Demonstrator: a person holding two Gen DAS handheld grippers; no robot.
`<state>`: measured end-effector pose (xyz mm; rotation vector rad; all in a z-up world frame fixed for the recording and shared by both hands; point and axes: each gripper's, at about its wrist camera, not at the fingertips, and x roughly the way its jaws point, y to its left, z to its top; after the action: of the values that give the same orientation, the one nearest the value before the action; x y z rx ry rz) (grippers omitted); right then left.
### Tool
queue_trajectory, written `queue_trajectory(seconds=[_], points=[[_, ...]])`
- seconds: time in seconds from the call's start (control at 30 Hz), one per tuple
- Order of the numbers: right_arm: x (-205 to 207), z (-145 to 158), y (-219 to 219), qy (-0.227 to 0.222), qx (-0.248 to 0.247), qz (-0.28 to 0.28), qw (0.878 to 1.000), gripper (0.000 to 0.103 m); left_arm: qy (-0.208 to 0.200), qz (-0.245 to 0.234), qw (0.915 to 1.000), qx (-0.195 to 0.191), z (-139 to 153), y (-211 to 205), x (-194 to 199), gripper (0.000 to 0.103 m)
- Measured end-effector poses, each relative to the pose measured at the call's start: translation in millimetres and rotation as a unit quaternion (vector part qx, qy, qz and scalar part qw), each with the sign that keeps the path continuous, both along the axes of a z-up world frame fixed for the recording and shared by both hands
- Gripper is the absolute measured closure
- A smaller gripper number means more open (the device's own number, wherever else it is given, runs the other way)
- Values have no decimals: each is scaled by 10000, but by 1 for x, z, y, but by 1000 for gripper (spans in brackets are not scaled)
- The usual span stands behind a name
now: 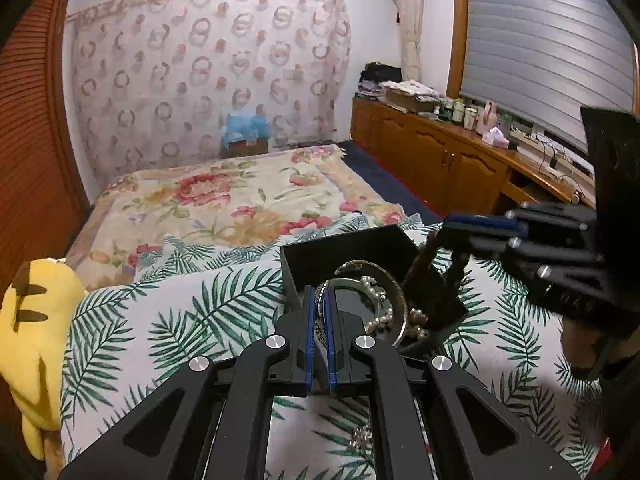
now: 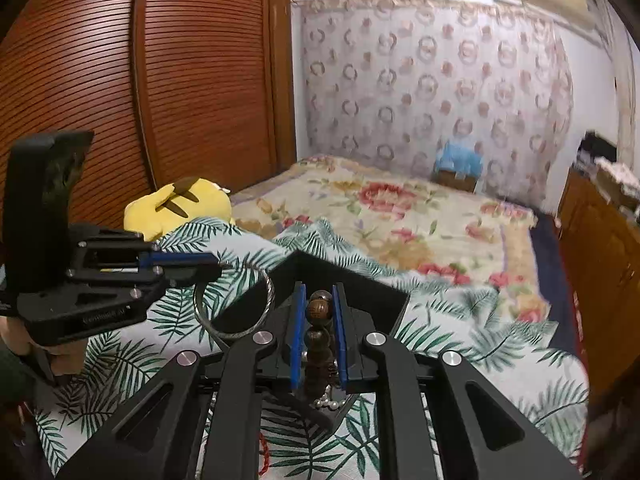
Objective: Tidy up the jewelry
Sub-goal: 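Carry the bead bracelet and silver bangle over the black box with both tools, then open both tools to drop the bracelet and silver bangle into the box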
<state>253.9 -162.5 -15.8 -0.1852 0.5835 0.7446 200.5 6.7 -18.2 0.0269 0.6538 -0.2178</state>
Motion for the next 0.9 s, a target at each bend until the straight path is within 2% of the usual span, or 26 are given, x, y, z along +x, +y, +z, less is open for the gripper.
queue_trajectory(seconds=[0.07,0.13,0.57,0.9], points=[[4,-8,-2,81,43,-60,9999,88,43,-21,10000,17,-2,-2,6,99],[7,-13,-3,110,65,-116,9999,78,74,-41,10000,24,-4,-4,11,99],[17,-19,-31,14,178,-581,9981,78,315,-227,9989,277,-17,-20,40,99],[17,-26,-31,56,131,-557,9983,78,443,-321,9981,300,-27,-27,50,99]])
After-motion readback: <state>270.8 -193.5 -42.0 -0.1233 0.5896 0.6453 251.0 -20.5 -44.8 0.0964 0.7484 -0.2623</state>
